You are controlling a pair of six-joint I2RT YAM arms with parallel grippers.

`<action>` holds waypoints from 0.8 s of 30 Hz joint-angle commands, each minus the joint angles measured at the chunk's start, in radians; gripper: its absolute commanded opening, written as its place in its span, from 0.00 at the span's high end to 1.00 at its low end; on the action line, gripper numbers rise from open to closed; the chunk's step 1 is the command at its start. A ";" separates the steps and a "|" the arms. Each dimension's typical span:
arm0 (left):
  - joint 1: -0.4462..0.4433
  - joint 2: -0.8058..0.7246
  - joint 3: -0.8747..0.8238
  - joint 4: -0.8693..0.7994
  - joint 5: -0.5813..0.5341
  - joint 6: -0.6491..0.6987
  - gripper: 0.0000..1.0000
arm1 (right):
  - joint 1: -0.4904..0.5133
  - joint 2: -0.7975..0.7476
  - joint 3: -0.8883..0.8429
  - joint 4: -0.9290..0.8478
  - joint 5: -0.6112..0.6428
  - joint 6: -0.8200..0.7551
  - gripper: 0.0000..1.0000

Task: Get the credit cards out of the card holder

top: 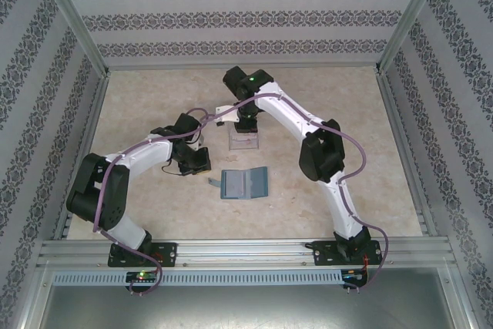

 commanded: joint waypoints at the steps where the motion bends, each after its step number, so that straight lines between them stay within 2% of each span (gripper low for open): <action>1: 0.014 -0.033 -0.019 0.007 0.002 0.017 0.92 | 0.007 0.052 0.054 -0.063 0.008 -0.025 1.00; 17: 0.025 -0.021 -0.025 0.005 0.012 0.033 0.92 | 0.030 0.130 0.093 -0.141 -0.018 -0.007 1.00; 18: 0.025 -0.021 -0.024 0.004 0.015 0.035 0.92 | 0.030 0.135 0.100 -0.144 -0.016 -0.008 0.97; 20: 0.025 -0.021 -0.021 0.003 0.016 0.037 0.92 | 0.028 0.141 0.119 -0.139 0.013 0.009 0.80; 21: 0.025 -0.021 -0.019 0.002 0.013 0.037 0.92 | 0.027 0.140 0.123 -0.128 0.026 0.018 0.76; 24: 0.025 -0.018 -0.012 -0.002 0.012 0.043 0.92 | 0.018 0.111 0.116 -0.074 0.071 0.040 0.69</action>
